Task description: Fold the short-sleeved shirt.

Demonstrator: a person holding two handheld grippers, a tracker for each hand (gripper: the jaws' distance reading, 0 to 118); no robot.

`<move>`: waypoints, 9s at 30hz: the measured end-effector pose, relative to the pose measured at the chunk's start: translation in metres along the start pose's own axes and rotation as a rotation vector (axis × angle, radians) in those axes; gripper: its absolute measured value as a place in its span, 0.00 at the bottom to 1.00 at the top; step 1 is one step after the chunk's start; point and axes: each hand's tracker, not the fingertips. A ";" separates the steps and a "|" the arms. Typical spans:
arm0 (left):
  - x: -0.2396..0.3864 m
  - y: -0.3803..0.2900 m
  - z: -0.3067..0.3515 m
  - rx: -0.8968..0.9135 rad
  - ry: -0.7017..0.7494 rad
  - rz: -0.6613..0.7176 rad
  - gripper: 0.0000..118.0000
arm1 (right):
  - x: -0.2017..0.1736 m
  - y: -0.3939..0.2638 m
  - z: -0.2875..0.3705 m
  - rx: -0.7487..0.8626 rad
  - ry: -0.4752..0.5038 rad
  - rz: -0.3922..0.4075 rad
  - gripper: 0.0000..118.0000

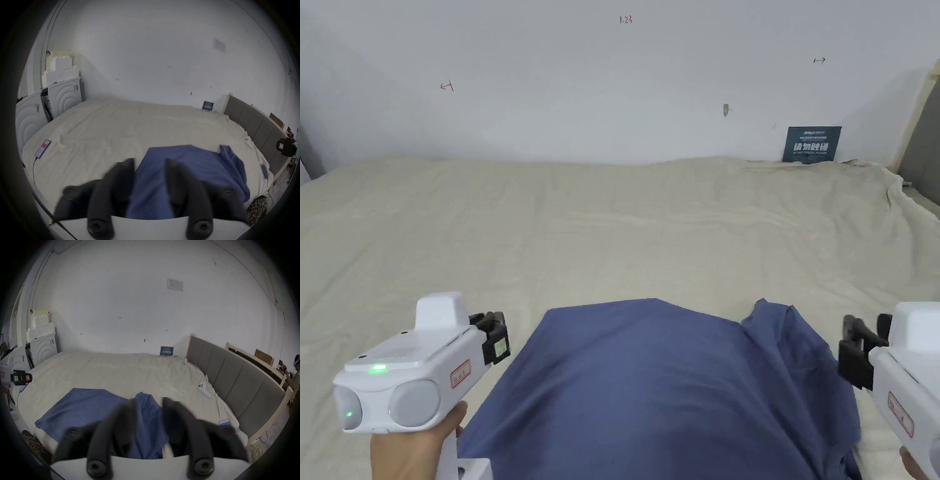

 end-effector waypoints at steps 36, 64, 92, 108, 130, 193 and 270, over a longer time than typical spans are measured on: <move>0.024 0.002 -0.378 -0.628 -0.044 -0.249 0.75 | 0.005 -0.026 -0.153 -0.154 -0.038 -0.035 0.00; 0.044 0.032 -0.286 -0.489 -0.182 -0.236 0.03 | 0.069 -0.056 -0.281 -0.566 0.023 -0.120 0.87; 0.018 0.073 -0.232 -0.402 -0.131 -0.125 0.03 | 0.082 0.024 -0.212 -0.347 0.105 -0.204 0.01; -0.024 0.213 -0.124 -0.098 -0.028 -0.114 0.03 | 0.089 0.173 -0.160 0.012 0.187 -0.250 0.01; -0.016 0.372 -0.138 0.165 0.026 -0.094 0.03 | 0.091 0.345 -0.213 0.292 0.153 -0.187 0.01; -0.119 -0.138 -0.058 -0.484 0.039 -0.055 0.03 | 0.043 -0.156 -0.033 -0.499 0.168 -0.358 0.01; -0.046 0.026 -0.046 -0.058 -0.042 -0.056 0.00 | -0.001 0.001 -0.011 0.017 0.087 -0.063 0.00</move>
